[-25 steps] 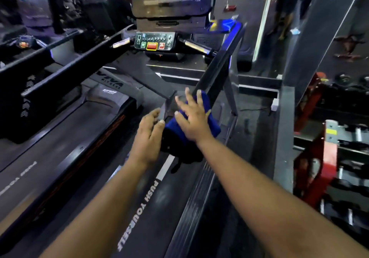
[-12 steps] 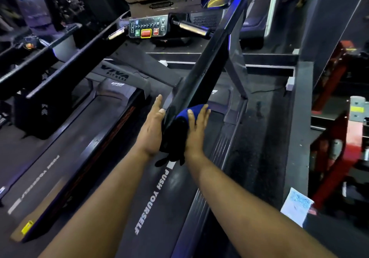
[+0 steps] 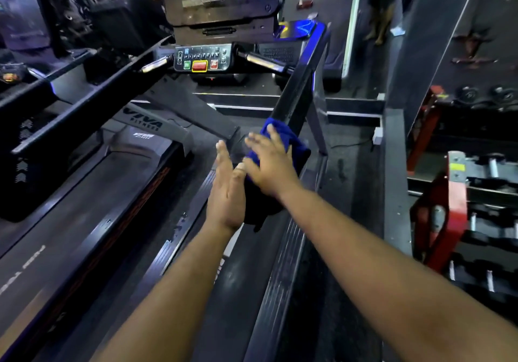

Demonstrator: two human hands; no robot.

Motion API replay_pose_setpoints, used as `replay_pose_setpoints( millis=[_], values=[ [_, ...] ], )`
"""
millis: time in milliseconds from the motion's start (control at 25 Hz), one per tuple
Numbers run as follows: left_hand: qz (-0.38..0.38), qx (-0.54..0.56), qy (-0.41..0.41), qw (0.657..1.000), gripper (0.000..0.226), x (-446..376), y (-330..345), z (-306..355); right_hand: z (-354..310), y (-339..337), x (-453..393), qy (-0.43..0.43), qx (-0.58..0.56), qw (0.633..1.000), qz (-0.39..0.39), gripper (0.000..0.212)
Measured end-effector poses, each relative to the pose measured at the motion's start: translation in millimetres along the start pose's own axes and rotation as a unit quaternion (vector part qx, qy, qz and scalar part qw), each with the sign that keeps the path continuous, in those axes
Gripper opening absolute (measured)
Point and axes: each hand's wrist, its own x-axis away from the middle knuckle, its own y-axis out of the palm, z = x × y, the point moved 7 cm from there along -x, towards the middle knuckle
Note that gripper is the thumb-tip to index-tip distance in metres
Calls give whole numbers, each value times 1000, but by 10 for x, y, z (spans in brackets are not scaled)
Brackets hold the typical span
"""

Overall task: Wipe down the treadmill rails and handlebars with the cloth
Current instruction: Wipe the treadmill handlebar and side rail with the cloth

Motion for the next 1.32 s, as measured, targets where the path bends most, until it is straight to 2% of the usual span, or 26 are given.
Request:
replay_pose_setpoints(
  millis=[80, 160, 200, 240, 320, 360, 440, 560, 640, 760, 840, 920, 1000, 1080, 1240, 1320],
  values=[
    [8, 39, 10, 999, 82, 6, -17, -48, -73, 143, 351, -66, -30, 997, -20, 67],
    [6, 43, 11, 999, 83, 5, -17, -46, 85, 94, 208, -97, 3, 995, -31, 81],
    [0, 23, 12, 1000, 84, 3, -15, -31, 213, 20, -22, -66, 19, 998, -15, 88],
    [-6, 3, 13, 1000, 84, 6, -9, -28, 359, -76, -278, 4, 11, 1000, 11, 93],
    [-11, -24, 12, 1000, 82, 18, -2, -11, 659, -207, -538, 184, -98, 975, 75, 101],
    [-13, -34, 15, 999, 83, 24, 2, -5, 738, -129, -508, 232, -185, 950, 95, 102],
    [-15, -50, 21, 998, 84, 7, 9, -6, 633, 103, -154, 215, -294, 923, 123, 98],
    [-34, -66, 17, 997, 78, -33, 50, -34, 326, 409, 526, 113, -343, 927, 104, 95],
    [-52, -94, 13, 994, 80, -31, 69, -36, 451, 310, 307, 67, -304, 945, 99, 89],
    [-91, -183, -20, 979, 90, -73, 137, 19, 802, -140, -659, 99, -209, 967, 104, 78],
    [-109, -257, -42, 959, 95, -150, 172, 36, 778, -295, -967, 113, -116, 984, 76, 67],
    [-107, -280, -52, 953, 98, -293, 205, 78, 532, -274, -870, 3, -49, 998, 28, 59],
    [-107, -282, -54, 952, 100, -472, 281, 125, 454, -235, -649, -108, -39, 993, -16, 63],
    [-121, -311, -50, 942, 102, -666, 411, 153, 667, -325, -870, -141, -4, 990, -18, 67],
    [-148, -365, -40, 918, 104, -1156, 689, 182, 1109, -706, -1995, -23, 48, 999, -7, 58],
    [-161, -354, -36, 921, 106, -1304, 775, 170, 1142, -704, -1997, 4, 39, 999, 11, 54]
  ],
)
